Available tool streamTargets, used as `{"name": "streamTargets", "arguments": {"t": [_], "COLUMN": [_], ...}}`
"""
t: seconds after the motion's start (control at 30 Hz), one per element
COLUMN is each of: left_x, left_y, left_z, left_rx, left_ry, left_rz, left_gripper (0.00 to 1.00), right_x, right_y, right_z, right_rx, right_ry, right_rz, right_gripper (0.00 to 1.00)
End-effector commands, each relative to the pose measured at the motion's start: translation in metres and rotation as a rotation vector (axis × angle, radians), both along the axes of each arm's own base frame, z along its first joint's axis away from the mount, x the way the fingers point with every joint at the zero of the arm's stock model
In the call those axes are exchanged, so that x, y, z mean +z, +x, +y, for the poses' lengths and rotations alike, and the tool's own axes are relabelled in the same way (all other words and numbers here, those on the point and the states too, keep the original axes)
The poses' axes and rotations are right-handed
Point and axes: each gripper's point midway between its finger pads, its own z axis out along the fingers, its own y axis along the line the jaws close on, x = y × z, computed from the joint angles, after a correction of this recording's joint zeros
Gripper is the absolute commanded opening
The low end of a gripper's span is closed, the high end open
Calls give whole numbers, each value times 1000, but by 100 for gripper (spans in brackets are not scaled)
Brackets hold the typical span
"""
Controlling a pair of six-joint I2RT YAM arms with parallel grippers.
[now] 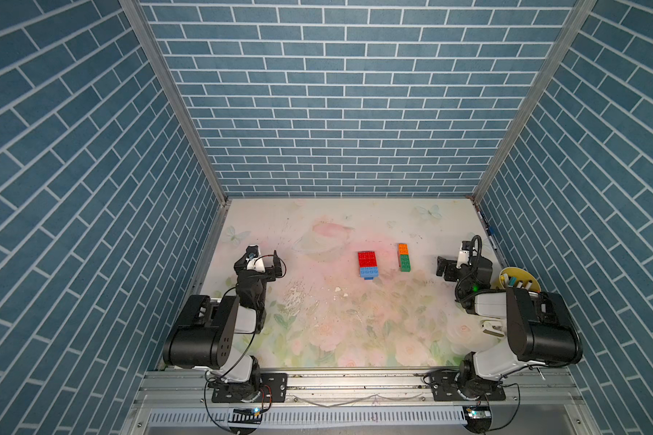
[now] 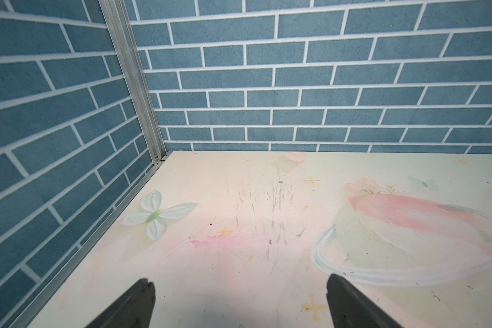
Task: Assemble a rectangle with lego
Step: Reset both arms
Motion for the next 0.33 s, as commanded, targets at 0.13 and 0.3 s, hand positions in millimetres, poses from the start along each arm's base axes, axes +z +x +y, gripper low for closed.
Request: {"name": "streamTargets", "arguments": {"t": [0.13, 0.3], "left_x": [7, 7], "left_y": [0, 0], "left_z": [1, 2], "left_rx": [8, 9], "left_ry": [-8, -8], "left_rz": [-32, -31], "left_gripper": [100, 100], "right_x": [12, 14], "right_y": [7, 6], "right_z": [0, 0], "right_rx": [1, 1], "right_ry": [-20, -20], "right_rz": [-40, -48], "right_gripper": [99, 99]}}
